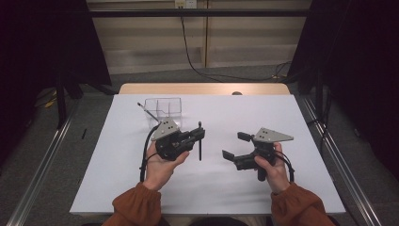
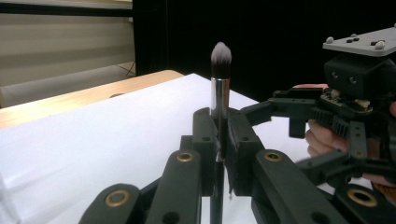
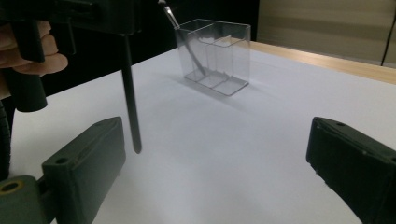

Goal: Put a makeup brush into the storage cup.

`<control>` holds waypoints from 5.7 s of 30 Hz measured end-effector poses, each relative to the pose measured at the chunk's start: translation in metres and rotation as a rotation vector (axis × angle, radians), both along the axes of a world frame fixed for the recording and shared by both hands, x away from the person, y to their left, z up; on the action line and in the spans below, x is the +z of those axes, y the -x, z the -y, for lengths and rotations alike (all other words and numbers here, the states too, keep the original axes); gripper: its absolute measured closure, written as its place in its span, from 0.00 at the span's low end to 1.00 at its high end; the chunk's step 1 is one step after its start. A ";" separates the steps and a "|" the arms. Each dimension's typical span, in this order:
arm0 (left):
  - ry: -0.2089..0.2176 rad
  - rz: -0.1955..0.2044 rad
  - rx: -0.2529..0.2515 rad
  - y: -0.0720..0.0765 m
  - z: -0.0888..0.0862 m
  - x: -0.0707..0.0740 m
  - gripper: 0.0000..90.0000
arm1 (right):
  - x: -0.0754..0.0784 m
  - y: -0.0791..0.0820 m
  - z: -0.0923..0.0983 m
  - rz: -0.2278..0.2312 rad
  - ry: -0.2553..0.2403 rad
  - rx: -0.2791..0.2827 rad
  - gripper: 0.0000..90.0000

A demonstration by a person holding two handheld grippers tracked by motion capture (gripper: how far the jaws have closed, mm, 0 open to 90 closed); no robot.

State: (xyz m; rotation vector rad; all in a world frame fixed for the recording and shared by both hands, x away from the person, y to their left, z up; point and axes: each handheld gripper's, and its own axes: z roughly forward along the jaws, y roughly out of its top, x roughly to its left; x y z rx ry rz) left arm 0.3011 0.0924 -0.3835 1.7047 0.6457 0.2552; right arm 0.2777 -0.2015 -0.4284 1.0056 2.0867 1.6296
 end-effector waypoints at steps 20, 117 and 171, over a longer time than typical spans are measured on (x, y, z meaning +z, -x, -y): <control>-0.009 0.003 0.059 -0.004 -0.027 0.001 0.93 | -0.008 0.020 0.038 0.073 0.037 -0.202 0.01; -0.038 0.143 0.409 -0.113 -0.095 0.060 0.93 | -0.020 0.043 0.076 0.101 0.019 -0.240 0.00; -0.152 0.036 0.421 -0.129 -0.095 0.001 0.93 | -0.020 0.043 0.077 0.102 0.013 -0.245 0.00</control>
